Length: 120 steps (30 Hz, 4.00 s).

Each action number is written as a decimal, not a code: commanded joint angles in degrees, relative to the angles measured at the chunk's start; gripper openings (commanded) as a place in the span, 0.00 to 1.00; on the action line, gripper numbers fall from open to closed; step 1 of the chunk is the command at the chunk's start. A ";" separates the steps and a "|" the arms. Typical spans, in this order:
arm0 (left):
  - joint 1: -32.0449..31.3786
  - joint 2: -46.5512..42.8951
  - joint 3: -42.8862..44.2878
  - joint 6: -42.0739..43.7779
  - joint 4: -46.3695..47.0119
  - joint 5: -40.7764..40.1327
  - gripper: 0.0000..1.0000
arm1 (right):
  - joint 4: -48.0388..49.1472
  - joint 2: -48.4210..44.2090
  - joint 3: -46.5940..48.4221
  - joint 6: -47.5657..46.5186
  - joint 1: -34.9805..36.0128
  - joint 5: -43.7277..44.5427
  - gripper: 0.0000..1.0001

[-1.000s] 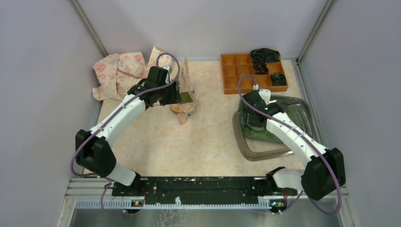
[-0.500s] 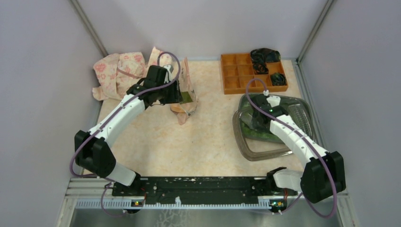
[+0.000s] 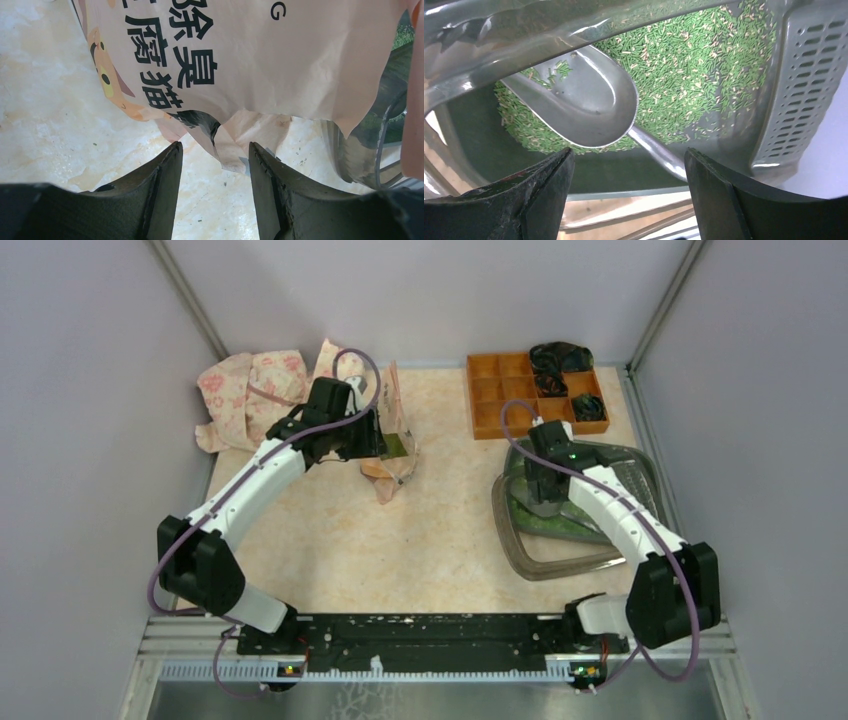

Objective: Fill the litter box with clean litter
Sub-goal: Pick up the spatula from the litter box, then place the spatula at the center of the board.

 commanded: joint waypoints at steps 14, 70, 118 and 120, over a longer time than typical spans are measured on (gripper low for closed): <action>0.47 1.47 1.17 1.28 1.29 1.54 0.58 | 3.21 4.40 -0.15 -19.30 -4.05 -8.78 0.77; 0.58 2.82 2.34 1.64 0.93 2.41 0.56 | 5.37 8.74 4.44 -16.99 -7.47 1.66 0.00; 0.58 0.37 4.79 1.47 -0.14 3.75 0.60 | 0.43 -6.26 16.41 -25.80 18.71 28.03 0.00; 0.59 0.38 5.08 1.38 -0.51 3.06 0.60 | -2.89 -5.46 19.46 -20.67 21.51 20.06 0.00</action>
